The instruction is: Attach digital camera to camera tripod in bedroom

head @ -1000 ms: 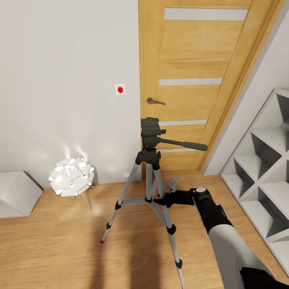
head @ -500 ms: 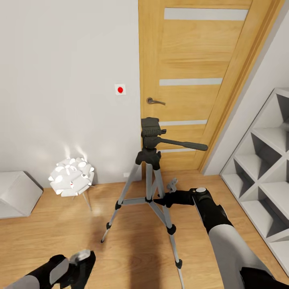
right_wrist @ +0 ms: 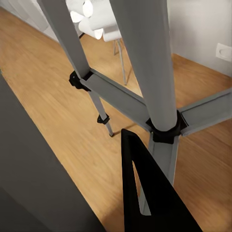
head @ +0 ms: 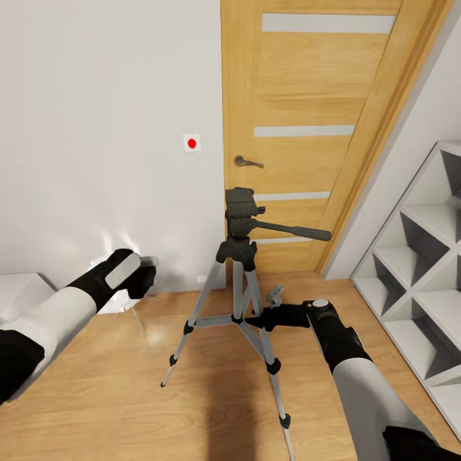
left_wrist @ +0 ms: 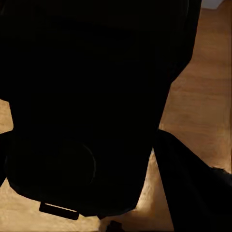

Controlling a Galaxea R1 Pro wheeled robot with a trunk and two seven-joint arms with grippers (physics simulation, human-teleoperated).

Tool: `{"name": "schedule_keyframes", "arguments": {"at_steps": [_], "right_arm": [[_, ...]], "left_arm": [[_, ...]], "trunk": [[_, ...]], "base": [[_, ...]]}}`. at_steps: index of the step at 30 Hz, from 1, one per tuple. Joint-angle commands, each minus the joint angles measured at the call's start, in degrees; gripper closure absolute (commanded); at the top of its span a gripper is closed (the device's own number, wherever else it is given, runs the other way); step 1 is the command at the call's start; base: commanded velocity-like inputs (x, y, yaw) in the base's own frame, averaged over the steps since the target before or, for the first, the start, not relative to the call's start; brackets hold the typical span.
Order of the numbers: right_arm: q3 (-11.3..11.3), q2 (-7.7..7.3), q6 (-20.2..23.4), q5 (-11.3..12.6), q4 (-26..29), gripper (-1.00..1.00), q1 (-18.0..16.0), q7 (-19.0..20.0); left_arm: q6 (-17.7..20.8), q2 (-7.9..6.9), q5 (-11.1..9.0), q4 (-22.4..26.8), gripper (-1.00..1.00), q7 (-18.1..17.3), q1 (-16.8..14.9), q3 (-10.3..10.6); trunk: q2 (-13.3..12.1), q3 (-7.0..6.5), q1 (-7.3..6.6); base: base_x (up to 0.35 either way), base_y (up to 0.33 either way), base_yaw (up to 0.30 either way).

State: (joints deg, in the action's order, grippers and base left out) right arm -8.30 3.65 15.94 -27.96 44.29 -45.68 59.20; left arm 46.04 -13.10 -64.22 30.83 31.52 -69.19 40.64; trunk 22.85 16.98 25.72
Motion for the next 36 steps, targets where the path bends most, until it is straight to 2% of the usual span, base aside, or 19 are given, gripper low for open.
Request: {"name": "schedule_keyframes", "arguments": {"at_steps": [1,4,6,7,9,14,20,23,27,32,36], "right_arm": [[-0.4,0.13,1.0,-0.5,-1.8,1.00,0.0,0.7],[-0.4,0.13,1.0,-0.5,-1.8,1.00,0.0,0.7],[-0.4,0.13,1.0,-0.5,-1.8,1.00,0.0,0.7],[-0.4,0.13,1.0,-0.5,-1.7,1.00,0.0,0.7],[-0.4,0.13,1.0,-0.5,-1.7,1.00,0.0,0.7],[-0.4,0.13,1.1,-0.5,-1.8,1.00,0.0,0.7],[-0.4,0.12,1.2,-0.5,-1.8,1.00,0.0,0.7],[-0.4,0.13,1.2,-0.5,-1.8,1.00,0.0,0.7],[-0.4,0.13,1.2,-0.5,-1.8,1.00,0.0,0.7],[-0.4,0.12,1.2,-0.5,-1.8,1.00,0.0,0.7],[-0.4,0.13,1.2,-0.5,-1.8,1.00,0.0,0.7]], "left_arm": [[0.1,-0.08,-1.3,0.6,1.00,1.4,-0.1,-0.1],[1.3,-0.10,-1.3,3.1,1.00,5.1,-3.8,-3.1],[2.2,-0.08,-1.3,4.5,1.00,5.8,-5.0,-4.7],[3.3,-0.05,-1.3,6.2,1.00,6.4,-6.0,-6.3],[4.4,-0.03,-1.3,8.2,1.00,6.8,-6.7,-8.0],[7.4,-0.01,-1.3,16.5,1.00,7.3,-9.4,-13.9],[9.4,0.23,-1.5,23.7,1.00,7.3,-11.7,-17.9],[9.9,0.77,-1.5,26.6,1.00,7.3,-12.1,-18.8],[9.8,2.07,-1.6,33.8,1.00,7.3,-12.4,-19.0],[9.9,2.26,-1.8,36.0,1.00,6.8,-12.4,-19.0],[9.8,2.23,-1.6,36.6,1.00,5.3,-12.5,-17.2]], "trunk": [[0.1,0.13,0.06],[0.1,0.13,0.06],[0.1,0.13,0.06],[0.1,0.13,0.06],[0.1,0.13,0.06],[0.1,0.13,0.06],[0.1,0.13,0.06],[0.1,0.13,0.06],[0.1,0.13,0.06],[0.1,0.13,0.06],[0.1,0.13,0.06]], "base": [[0.000,0.000,0.000],[0.000,0.000,0.000],[0.000,0.000,0.000],[0.000,0.000,0.000],[0.000,0.000,0.000],[0.000,0.000,0.000],[0.000,0.000,0.000],[0.000,0.000,0.000],[0.000,0.000,0.000],[0.000,0.000,0.000],[0.000,0.000,0.000]]}}
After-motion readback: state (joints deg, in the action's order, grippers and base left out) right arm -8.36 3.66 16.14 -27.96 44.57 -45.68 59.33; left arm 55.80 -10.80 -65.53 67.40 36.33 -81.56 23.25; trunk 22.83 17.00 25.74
